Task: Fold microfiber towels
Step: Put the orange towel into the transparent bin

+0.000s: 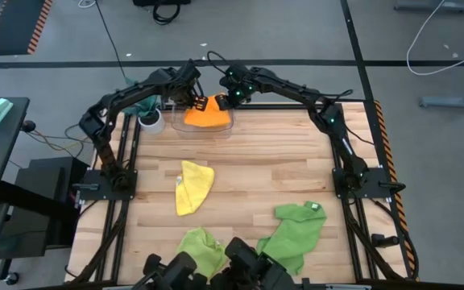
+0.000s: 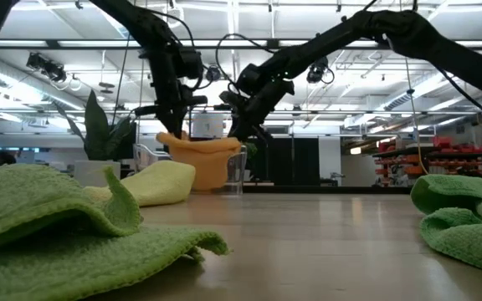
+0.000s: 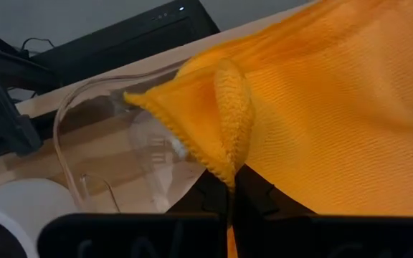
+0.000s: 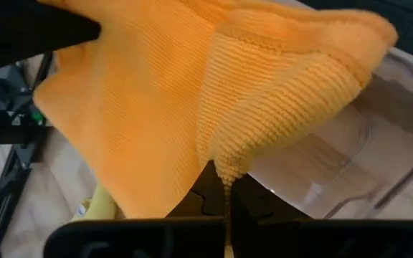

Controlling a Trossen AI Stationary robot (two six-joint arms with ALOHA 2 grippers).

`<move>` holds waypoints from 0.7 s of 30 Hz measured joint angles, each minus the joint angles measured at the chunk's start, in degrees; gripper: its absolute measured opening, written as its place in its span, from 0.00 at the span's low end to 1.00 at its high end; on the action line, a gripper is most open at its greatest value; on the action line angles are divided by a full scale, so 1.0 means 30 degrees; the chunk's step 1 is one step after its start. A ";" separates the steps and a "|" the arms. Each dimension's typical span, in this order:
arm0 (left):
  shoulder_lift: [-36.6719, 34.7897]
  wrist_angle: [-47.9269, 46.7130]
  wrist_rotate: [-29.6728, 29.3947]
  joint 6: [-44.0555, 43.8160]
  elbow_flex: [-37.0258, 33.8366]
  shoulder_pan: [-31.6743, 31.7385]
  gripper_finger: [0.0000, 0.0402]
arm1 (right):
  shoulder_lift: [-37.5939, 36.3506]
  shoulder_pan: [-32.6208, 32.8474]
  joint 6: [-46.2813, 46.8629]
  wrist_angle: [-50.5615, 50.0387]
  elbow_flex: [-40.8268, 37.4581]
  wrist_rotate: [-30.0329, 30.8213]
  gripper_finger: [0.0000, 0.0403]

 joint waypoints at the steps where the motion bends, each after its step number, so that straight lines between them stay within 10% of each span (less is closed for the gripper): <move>1: 0.0105 -0.0015 -0.0001 0.0032 0.0000 0.0050 0.02 | 0.0145 0.0000 0.0000 -0.0092 0.0000 0.0015 0.00; 21: 0.2028 0.0835 0.0776 0.0095 0.0000 -0.0425 0.02 | 0.0610 0.0247 -0.0100 -0.3063 0.0022 0.2654 0.00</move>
